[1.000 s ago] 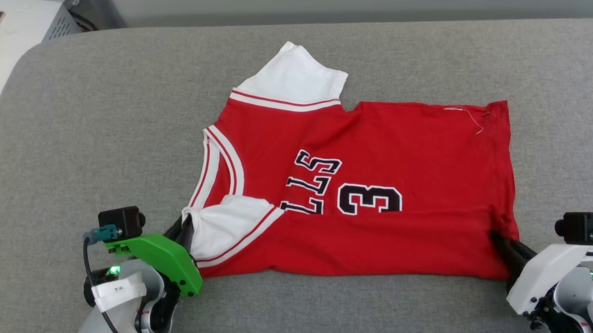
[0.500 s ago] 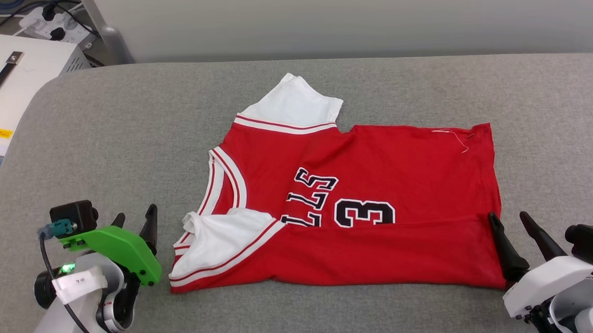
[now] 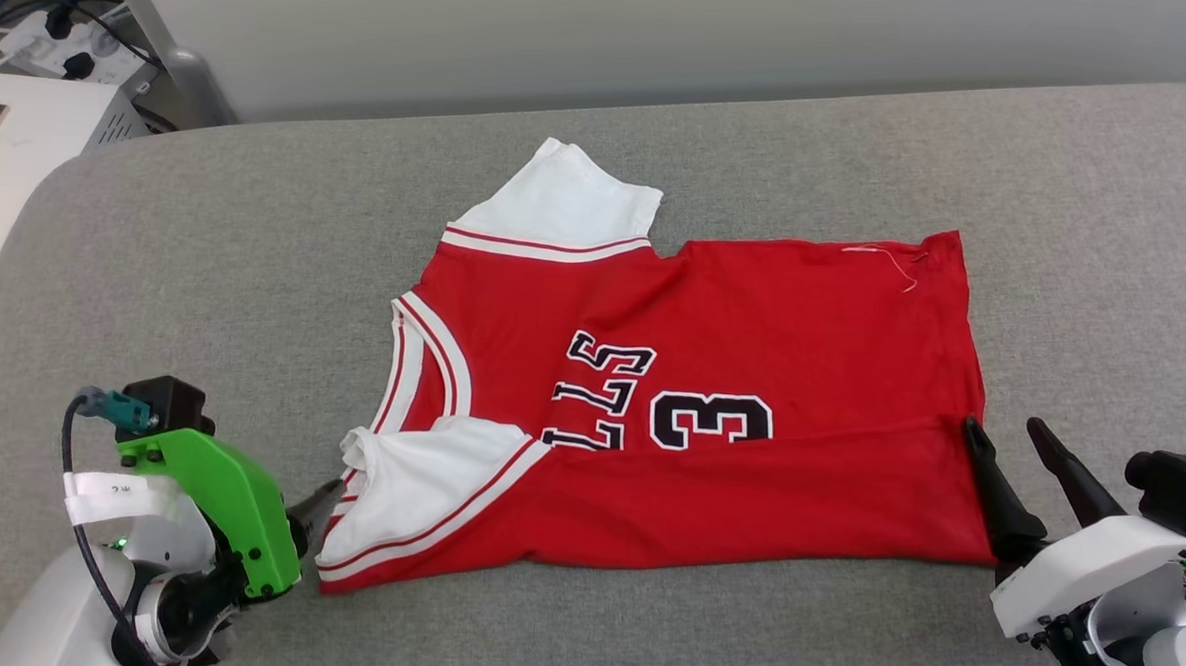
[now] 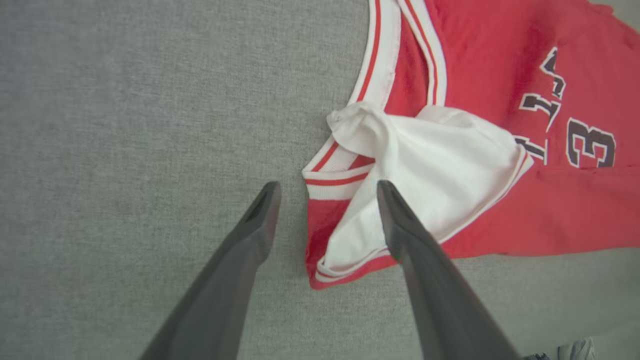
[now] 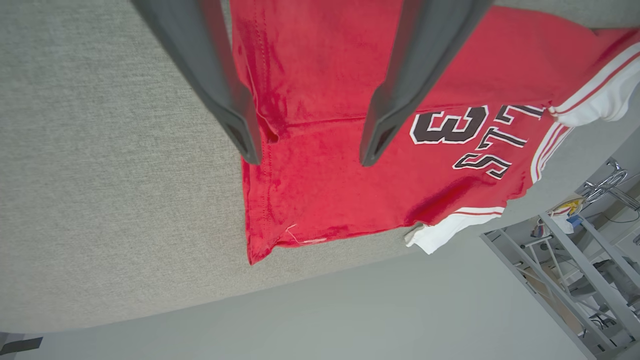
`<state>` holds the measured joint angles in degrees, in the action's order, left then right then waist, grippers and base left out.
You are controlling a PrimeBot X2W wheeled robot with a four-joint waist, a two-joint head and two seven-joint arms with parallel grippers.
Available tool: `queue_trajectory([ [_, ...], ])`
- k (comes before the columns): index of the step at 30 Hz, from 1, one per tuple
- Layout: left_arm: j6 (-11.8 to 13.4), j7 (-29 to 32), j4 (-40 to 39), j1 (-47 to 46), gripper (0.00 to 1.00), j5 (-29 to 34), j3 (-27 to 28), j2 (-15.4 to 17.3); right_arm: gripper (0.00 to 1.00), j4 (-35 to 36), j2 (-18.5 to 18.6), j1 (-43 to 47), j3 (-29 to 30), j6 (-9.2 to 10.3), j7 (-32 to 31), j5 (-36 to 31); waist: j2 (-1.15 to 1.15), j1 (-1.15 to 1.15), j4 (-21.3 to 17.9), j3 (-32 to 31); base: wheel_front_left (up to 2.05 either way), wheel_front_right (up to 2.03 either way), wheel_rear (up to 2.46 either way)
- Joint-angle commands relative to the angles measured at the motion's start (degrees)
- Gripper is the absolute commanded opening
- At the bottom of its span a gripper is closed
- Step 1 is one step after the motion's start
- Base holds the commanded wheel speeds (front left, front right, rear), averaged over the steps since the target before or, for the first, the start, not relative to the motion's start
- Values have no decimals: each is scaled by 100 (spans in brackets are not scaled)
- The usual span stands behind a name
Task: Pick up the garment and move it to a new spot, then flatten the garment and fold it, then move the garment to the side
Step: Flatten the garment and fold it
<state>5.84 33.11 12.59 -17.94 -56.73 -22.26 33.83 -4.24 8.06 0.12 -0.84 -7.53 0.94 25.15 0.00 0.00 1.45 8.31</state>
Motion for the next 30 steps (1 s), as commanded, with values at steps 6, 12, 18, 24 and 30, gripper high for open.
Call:
queue_trajectory([
  [6,286,378,-606,465,100,-158,-111,125,100,139,-60,-29,74,4,-82,46,0,0,-117,329,0,0,0],
  [12,455,379,-468,530,100,-39,-232,60,100,181,-19,-188,53,4,-97,149,0,0,-125,616,0,0,0],
  [18,279,404,-61,345,100,-8,-438,-171,100,156,80,-336,21,4,-123,208,0,0,-141,758,0,0,0],
  [24,-75,337,297,234,9,-77,-572,-384,100,89,178,-391,149,4,-199,241,0,0,-156,710,0,0,0],
  [30,-201,5,311,285,0,-4,-531,-384,100,21,313,-310,315,4,-659,321,0,0,-110,520,0,0,0],
])
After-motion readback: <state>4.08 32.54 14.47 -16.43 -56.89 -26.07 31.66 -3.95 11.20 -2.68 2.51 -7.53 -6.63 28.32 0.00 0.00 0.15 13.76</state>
